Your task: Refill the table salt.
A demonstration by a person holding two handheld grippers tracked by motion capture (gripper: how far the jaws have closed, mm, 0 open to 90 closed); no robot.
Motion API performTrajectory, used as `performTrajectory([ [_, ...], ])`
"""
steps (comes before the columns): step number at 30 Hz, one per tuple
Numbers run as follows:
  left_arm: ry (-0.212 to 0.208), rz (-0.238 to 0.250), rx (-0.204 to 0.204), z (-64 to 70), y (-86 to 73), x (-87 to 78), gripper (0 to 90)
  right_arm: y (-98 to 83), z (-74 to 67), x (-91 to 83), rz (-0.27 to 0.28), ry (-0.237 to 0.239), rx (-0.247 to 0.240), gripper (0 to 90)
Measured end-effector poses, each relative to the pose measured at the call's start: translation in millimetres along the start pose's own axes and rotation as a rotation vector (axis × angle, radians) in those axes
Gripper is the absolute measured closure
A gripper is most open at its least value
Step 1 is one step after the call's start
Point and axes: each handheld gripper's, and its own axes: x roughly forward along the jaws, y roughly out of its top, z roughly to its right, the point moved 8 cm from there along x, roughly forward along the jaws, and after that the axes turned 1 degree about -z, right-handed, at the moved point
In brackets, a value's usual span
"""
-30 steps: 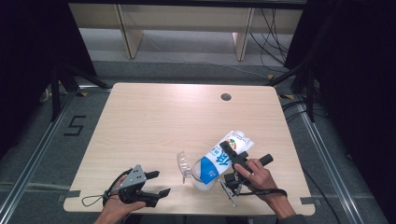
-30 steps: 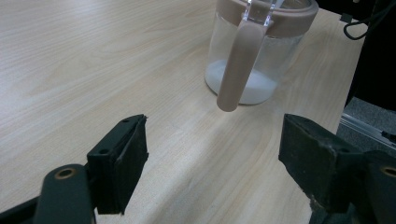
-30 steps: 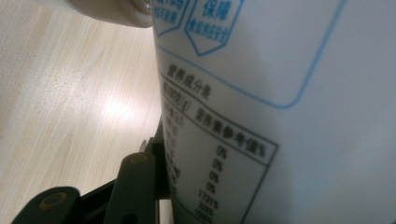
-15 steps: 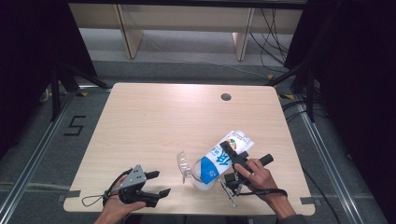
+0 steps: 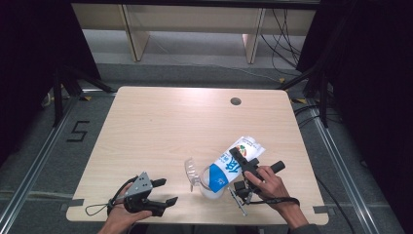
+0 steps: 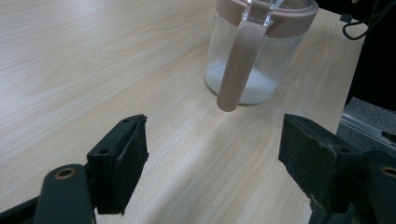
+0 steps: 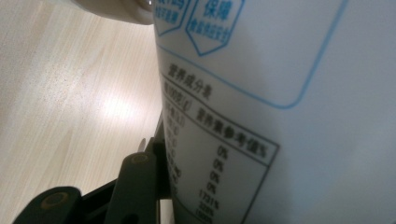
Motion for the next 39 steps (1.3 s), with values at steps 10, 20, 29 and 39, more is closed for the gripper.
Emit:
performTrajectory([
  [10,-0.004,0.003,-0.002,0.5,0.4,0.0,23.2,0.2,-0.6,0.1,-0.002,-0.001,-0.008,58.1],
  [20,-0.004,0.004,-0.002,0.4,0.4,0.0,23.2,0.2,-1.0,0.0,-0.003,0.001,-0.015,58.4],
  [29,0.004,0.000,0.000,0.1,0.3,-0.5,23.2,-0.6,-0.2,0.1,-0.006,0.001,-0.015,58.5],
  [39,-0.003,0.007,-0.001,0.4,0.6,0.0,23.2,-0.3,-0.5,0.0,-0.008,0.000,-0.017,58.6],
])
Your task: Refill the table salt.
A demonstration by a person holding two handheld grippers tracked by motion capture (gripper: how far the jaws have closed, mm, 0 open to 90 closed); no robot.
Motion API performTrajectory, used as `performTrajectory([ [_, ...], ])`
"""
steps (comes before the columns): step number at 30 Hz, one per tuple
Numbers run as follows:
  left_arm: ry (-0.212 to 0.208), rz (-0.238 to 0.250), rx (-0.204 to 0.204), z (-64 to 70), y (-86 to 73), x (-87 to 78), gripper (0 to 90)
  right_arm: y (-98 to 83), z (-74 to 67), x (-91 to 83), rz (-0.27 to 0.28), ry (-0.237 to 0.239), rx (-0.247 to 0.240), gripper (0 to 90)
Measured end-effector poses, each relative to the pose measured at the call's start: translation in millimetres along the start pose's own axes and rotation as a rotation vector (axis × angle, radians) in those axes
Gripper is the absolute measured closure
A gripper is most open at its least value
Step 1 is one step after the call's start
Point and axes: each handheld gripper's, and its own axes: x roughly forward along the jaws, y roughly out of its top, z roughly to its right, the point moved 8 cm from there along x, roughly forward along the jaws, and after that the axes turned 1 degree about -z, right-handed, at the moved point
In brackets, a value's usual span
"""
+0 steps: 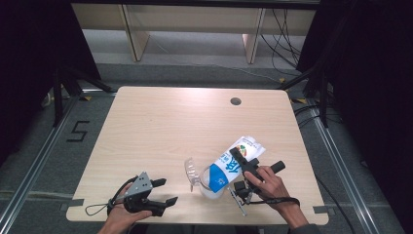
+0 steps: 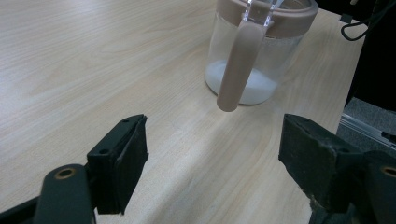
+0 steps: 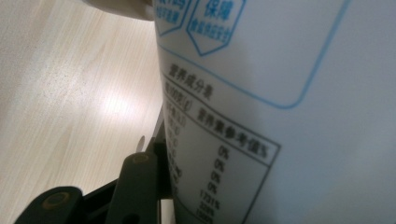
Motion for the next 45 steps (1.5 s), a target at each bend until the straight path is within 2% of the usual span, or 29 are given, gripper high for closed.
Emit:
performTrajectory([
  [21,-0.001,-0.002,-0.002,0.1,-0.2,0.0,23.1,-0.1,-0.1,-0.1,0.000,-0.001,0.003,59.7],
  [35,0.004,-0.003,-0.001,-0.1,-0.1,-0.2,23.2,0.3,-0.1,-0.7,-0.005,0.010,-0.012,60.3],
  [40,0.000,-0.003,0.000,-0.2,-0.2,-0.1,23.1,-0.2,-0.5,-0.1,-0.002,0.001,-0.001,60.4],
  [45,-0.001,0.000,-0.001,-0.1,-0.1,0.2,23.2,0.6,-0.1,-0.1,-0.001,0.000,-0.011,60.4],
])
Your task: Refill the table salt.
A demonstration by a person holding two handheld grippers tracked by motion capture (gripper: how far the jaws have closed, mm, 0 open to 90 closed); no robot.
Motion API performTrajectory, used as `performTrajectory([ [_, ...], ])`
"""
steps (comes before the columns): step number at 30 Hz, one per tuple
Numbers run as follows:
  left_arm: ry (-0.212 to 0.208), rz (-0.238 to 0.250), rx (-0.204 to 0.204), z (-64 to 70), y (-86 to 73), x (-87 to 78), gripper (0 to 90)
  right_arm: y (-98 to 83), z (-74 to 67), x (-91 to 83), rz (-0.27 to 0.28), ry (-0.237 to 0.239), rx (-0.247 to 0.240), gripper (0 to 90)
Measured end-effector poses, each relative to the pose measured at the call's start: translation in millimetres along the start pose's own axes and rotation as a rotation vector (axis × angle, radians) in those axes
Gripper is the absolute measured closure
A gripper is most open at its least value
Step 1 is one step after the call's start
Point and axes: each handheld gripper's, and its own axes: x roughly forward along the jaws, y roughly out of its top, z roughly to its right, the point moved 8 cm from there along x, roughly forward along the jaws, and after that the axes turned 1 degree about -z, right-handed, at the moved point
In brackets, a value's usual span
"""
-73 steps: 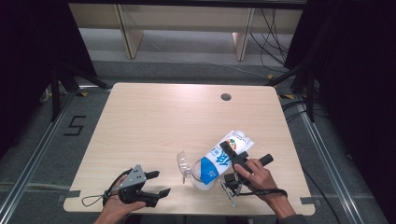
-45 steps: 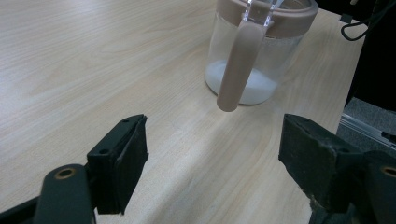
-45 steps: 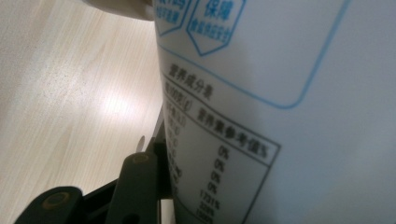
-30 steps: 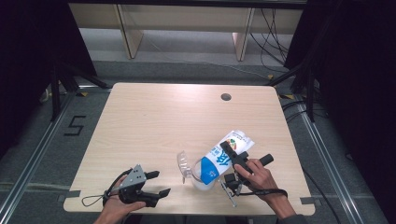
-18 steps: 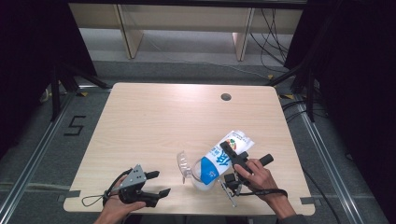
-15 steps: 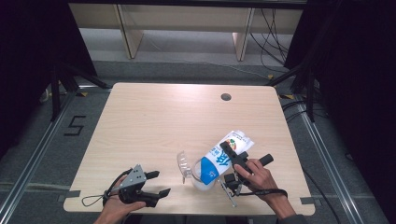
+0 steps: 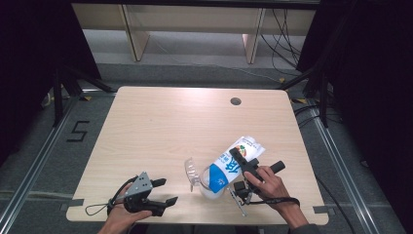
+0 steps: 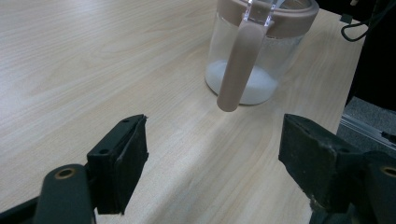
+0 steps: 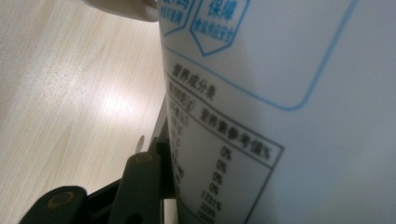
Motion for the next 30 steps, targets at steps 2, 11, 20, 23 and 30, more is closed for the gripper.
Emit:
performTrajectory([
  [2,-0.001,-0.002,0.000,0.2,-0.1,-0.1,23.2,-0.1,-0.2,-0.2,-0.003,0.007,-0.002,60.4],
  [11,-0.001,-0.003,0.001,0.0,-0.1,-0.2,23.1,-0.5,0.0,0.1,-0.002,0.000,0.001,60.5],
  [20,0.001,-0.001,0.001,0.0,0.0,-0.1,23.2,-0.5,-0.8,0.1,-0.003,0.003,0.002,60.8],
  [23,0.001,-0.002,0.001,-0.1,-0.1,-0.2,23.2,-0.9,-0.8,0.2,-0.004,0.004,0.001,60.9],
  [30,0.000,0.000,0.001,0.0,0.0,-0.1,23.2,-0.6,-0.9,0.1,-0.003,0.004,0.002,60.9],
])
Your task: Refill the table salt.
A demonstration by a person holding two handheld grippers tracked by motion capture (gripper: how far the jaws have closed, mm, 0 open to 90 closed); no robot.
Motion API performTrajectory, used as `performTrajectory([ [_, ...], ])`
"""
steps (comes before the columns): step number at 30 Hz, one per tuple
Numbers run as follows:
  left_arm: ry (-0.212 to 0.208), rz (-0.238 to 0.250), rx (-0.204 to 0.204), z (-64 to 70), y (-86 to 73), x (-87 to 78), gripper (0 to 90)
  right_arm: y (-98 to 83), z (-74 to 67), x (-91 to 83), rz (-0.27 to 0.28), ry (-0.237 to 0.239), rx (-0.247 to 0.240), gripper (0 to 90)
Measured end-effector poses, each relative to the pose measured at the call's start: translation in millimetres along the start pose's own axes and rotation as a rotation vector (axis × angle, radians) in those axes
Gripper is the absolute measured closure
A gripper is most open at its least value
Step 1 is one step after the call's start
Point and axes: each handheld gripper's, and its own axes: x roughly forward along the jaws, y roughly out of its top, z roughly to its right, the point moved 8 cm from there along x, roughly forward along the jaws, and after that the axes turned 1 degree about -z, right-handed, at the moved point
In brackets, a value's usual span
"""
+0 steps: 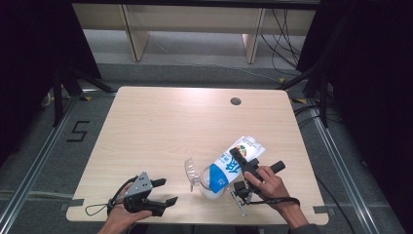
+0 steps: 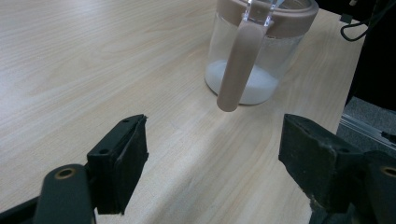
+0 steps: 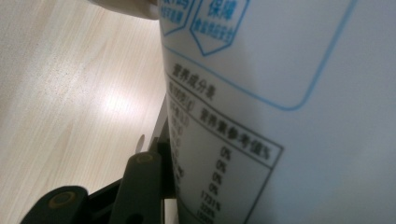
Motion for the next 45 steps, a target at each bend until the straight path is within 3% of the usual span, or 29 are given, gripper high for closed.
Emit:
performTrajectory([
  [45,-0.002,-0.004,-0.001,0.0,-0.2,-0.2,23.2,-0.1,-0.2,-0.9,-0.015,0.001,-0.024,61.5],
])
